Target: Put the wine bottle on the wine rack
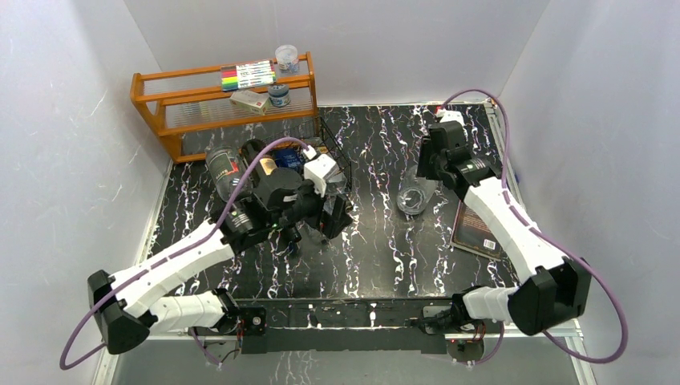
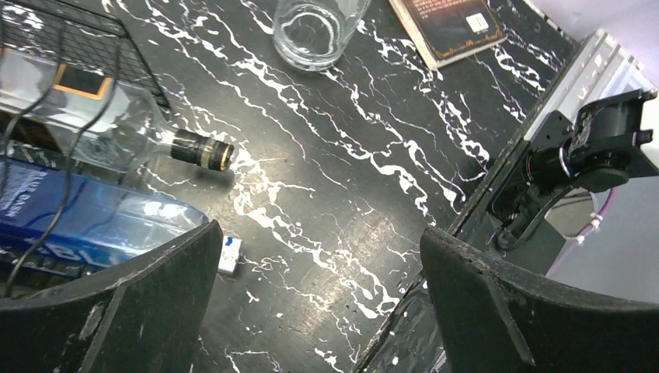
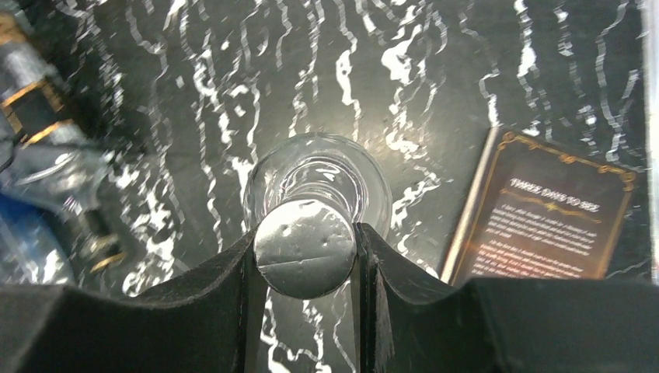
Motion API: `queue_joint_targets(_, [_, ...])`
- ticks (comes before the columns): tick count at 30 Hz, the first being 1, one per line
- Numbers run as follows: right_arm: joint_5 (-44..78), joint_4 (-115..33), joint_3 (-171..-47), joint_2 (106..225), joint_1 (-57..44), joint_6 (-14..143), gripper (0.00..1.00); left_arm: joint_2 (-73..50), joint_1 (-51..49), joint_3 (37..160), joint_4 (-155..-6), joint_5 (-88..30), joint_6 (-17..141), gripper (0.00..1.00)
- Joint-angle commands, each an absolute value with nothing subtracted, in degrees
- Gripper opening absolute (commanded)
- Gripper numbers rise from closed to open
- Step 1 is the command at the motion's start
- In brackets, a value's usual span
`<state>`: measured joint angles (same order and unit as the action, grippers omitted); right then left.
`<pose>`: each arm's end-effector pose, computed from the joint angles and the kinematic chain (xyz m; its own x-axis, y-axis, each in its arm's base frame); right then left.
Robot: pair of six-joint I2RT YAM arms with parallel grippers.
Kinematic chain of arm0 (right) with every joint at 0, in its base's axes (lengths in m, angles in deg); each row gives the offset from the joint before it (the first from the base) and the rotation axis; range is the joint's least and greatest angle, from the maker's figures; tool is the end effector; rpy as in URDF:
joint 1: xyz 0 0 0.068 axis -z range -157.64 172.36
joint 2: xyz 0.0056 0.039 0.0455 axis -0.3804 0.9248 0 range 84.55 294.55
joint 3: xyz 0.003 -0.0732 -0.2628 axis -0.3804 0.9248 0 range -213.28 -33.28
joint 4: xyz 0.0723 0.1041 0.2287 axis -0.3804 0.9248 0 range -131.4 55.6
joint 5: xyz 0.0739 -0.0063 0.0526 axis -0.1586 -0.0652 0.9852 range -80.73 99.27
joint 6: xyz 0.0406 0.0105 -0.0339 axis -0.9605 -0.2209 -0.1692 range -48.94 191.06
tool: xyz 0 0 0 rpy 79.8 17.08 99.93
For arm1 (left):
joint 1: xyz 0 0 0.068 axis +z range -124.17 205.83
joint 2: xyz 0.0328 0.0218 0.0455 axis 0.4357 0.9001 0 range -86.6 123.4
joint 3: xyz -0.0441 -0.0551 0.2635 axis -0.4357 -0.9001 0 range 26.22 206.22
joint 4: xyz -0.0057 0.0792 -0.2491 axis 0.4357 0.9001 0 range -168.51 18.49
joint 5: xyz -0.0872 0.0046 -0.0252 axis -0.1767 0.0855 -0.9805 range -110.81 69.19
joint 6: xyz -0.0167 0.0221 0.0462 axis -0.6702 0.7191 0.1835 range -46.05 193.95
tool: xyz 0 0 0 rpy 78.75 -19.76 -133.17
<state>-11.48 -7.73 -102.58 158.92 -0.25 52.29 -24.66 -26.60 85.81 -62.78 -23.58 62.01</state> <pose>0.2651 0.0967 0.3388 -0.5806 0.0841 -0.8099 0.0869 0.9954 0.0411 0.1494 -0.1969 0.3625 -0.3547 0.1221 -0.9270 0.7628 0.6112 -0.2114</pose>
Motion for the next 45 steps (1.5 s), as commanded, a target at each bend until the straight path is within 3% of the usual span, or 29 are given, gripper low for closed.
queue_joint_targets(1, [1.31, -9.66, -100.87, 151.71, -0.63, 48.91, 0.0, -21.98, -26.67, 86.38, -66.08, -28.73, 63.71, 0.98])
queue_joint_targets(12, [11.28, -6.78, -96.36, 140.87, -0.67, 43.57, 0.0, -11.8, -27.11, 85.1, -78.05, -36.03, 62.65, 0.98])
queue_joint_targets(18, [17.77, -7.58, -91.8, 134.29, -0.63, 41.09, 0.0, -8.48, -27.4, 77.65, -88.41, -42.89, 64.24, 0.98])
queue_joint_targets(28, [29.97, -10.19, -87.53, 132.45, -0.67, 41.09, 0.0, -7.0, -27.35, 71.13, -94.55, -43.94, 70.19, 0.98])
queue_joint_targets(38, [39.68, -16.55, -82.65, 131.97, -0.67, 40.92, 0.0, -3.5, -27.37, 74.08, -96.9, -45.96, 70.02, 0.98])
queue_joint_targets(45, [44.98, -19.9, -80.61, 132.33, -0.67, 41.5, 0.0, 1.46, -27.36, 80.75, -84.44, -47.65, 78.82, 0.98])
